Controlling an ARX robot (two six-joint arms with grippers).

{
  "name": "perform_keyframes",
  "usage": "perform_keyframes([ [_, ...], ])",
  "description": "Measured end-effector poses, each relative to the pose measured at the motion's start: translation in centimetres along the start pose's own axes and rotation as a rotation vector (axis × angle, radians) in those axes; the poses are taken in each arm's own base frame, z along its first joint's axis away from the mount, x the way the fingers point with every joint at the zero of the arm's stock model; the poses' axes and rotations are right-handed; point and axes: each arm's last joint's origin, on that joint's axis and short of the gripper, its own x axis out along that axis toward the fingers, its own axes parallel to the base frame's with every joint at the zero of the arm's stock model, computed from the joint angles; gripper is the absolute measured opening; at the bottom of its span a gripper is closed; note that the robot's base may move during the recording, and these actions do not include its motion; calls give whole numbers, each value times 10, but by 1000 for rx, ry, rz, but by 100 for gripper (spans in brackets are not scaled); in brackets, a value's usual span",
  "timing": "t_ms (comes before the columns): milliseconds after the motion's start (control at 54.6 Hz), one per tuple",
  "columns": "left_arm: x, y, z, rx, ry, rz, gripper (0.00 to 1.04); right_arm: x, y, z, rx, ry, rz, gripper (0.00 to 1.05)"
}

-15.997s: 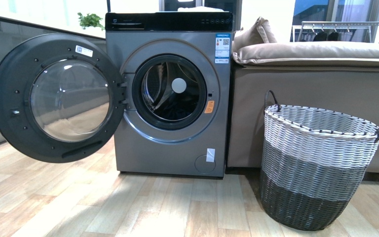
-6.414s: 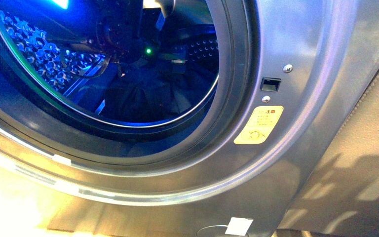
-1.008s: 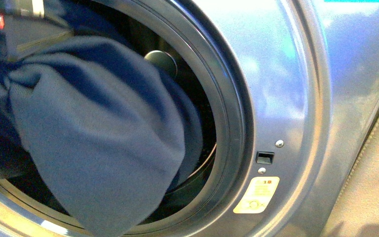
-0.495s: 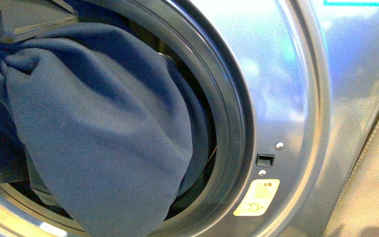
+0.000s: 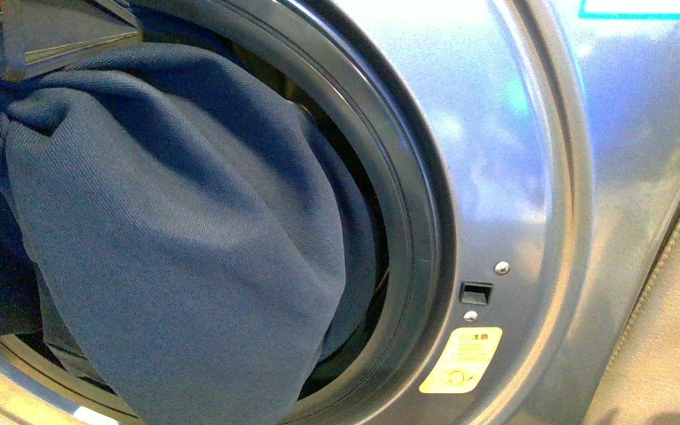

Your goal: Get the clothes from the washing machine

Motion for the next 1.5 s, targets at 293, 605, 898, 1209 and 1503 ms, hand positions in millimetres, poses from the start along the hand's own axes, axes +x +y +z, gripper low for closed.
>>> perform_keyframes([
  [293, -14, -13, 10, -57, 33, 0, 15, 0, 0, 0, 0, 0, 0, 97],
  [605, -18, -25, 17, -77, -3, 34, 15, 0, 0, 0, 0, 0, 0, 97],
  [898, -21, -27, 21, -36, -21, 24, 15, 0, 0, 0, 0, 0, 0, 97],
  [1209, -28, -30, 72, -12, -174, -60, 14, 0, 0, 0, 0, 0, 0, 97],
  [1503, -37, -21, 129, -2, -336, -86, 14, 0, 0, 0, 0, 0, 0, 97],
])
